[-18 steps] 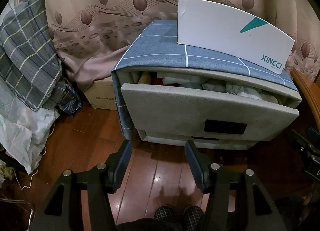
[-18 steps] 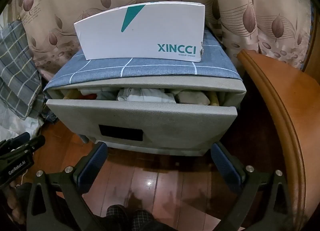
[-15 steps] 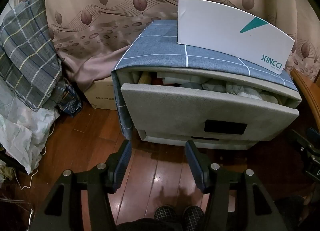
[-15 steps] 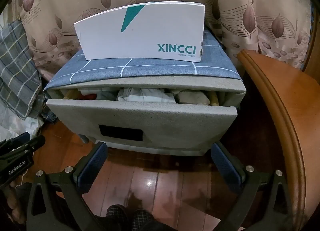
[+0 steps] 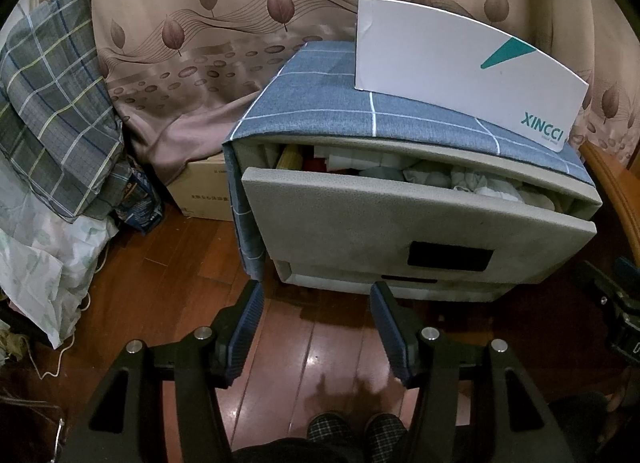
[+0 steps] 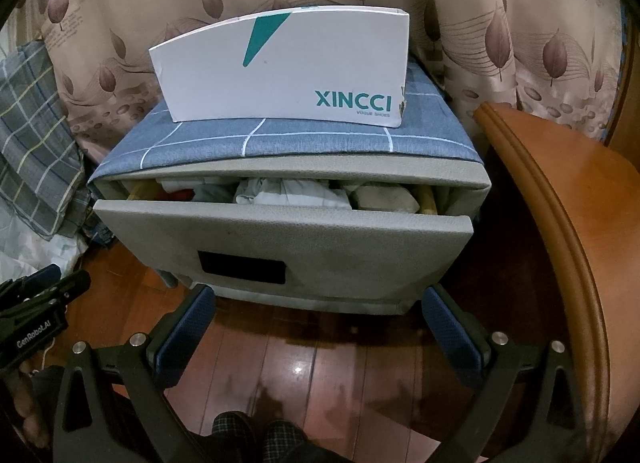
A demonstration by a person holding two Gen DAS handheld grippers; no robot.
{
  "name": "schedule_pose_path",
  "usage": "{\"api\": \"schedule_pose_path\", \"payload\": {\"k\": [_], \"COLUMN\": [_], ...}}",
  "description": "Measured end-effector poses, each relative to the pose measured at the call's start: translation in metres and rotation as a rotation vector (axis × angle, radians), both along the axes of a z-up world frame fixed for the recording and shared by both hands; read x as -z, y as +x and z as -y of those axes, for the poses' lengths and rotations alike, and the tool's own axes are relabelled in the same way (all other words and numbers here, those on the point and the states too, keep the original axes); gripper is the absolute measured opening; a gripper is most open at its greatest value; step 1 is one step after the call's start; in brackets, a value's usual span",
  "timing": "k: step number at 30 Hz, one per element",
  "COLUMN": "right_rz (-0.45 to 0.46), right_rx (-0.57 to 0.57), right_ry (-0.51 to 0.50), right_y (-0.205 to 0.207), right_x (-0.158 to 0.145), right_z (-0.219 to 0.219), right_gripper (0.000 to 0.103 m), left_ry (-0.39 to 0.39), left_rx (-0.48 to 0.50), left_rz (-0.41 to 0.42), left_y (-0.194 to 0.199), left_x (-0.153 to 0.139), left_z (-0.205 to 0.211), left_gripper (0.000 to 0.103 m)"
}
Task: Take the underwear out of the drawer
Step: 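Move both tools toward the open drawer of rolled clothes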
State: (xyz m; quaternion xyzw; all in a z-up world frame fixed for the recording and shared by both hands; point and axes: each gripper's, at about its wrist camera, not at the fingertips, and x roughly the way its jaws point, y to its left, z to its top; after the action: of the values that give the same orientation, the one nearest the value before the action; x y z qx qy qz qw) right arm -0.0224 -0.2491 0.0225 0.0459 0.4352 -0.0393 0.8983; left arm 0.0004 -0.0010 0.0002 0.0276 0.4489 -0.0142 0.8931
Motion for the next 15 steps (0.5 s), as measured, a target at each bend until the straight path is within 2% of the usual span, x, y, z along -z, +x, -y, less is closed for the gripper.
{"api": "schedule_pose_path", "payload": {"k": [7, 13, 15], "right_rz": [0.003, 0.008, 0.021], "right_rx": [0.001, 0.012, 0.015], "right_ry": [0.002, 0.052, 0.020], "right_y": [0.000, 0.007, 0.014], "right_x": [0.000, -0.002, -0.005], "right_z": [0.001, 0.008, 0.008], "right_gripper": [0.102, 0.102, 0.102], "left_ry": [-0.009, -0.007, -0.007], "left_rx": [-0.004, 0.003, 0.002], "left_rz": [0.003, 0.017, 0.022], "left_y": [0.002, 0.001, 0.002], "left_x": [-0.002, -0.006, -0.006], "left_z": [-0.001, 0.000, -0.001], "left_gripper": [0.057, 0.057, 0.057]}}
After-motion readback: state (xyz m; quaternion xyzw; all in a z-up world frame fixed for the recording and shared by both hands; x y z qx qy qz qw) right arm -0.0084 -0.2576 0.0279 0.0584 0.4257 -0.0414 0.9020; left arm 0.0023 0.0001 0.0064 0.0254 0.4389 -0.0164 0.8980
